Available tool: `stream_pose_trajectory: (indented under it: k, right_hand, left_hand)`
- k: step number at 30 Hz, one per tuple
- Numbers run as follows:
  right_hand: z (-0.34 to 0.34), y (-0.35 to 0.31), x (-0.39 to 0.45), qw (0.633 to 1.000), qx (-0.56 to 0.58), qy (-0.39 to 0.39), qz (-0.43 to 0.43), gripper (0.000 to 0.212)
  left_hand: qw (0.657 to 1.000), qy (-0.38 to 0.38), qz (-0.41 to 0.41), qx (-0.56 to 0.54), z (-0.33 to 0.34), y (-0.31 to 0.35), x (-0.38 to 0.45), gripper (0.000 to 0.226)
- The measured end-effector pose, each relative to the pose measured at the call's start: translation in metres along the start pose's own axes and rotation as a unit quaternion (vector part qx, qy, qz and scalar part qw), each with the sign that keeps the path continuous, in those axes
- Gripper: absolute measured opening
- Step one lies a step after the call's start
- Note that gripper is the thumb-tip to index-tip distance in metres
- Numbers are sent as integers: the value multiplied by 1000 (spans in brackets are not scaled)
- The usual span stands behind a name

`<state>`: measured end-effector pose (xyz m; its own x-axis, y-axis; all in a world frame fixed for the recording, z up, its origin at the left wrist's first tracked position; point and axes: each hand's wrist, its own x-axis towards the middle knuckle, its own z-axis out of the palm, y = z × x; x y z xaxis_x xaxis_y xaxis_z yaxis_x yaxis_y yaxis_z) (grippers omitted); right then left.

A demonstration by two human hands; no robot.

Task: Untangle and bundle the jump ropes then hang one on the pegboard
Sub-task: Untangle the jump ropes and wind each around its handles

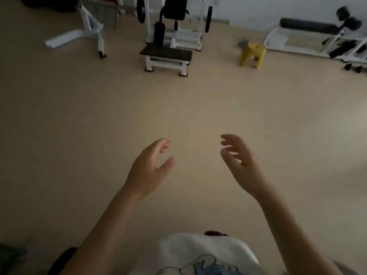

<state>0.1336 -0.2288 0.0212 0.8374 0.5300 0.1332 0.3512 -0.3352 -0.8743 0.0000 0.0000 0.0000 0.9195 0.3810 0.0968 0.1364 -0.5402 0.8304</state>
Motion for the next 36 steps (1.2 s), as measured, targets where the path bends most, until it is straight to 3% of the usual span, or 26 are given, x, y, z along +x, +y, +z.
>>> stream_pose_trajectory:
  k: [7, 14, 24, 31, 36]
  right_hand:
    - [-8, 48, 6, 996, 3, -9, 88, 30]
    - [-59, 145, 75, 983, 50, 23, 175, 34]
    - [-190, 229, 302, 981, 38, 20, 189, 27]
    - [-224, 286, 504, 989, 27, -17, 145, 26]
    - [-251, 327, 665, 988, -4, -30, 153, 25]
  left_hand:
    - [995, -97, -18, -4, 56, -12, 54, 54]
    - [981, -193, -8, -8, 139, -4, 192, 42]
    - [974, -227, -28, 7, 234, 60, 427, 40]
    - [979, -183, -91, -17, 275, 27, 583, 40]
    - [979, -165, -114, -34, 299, 7, 745, 28]
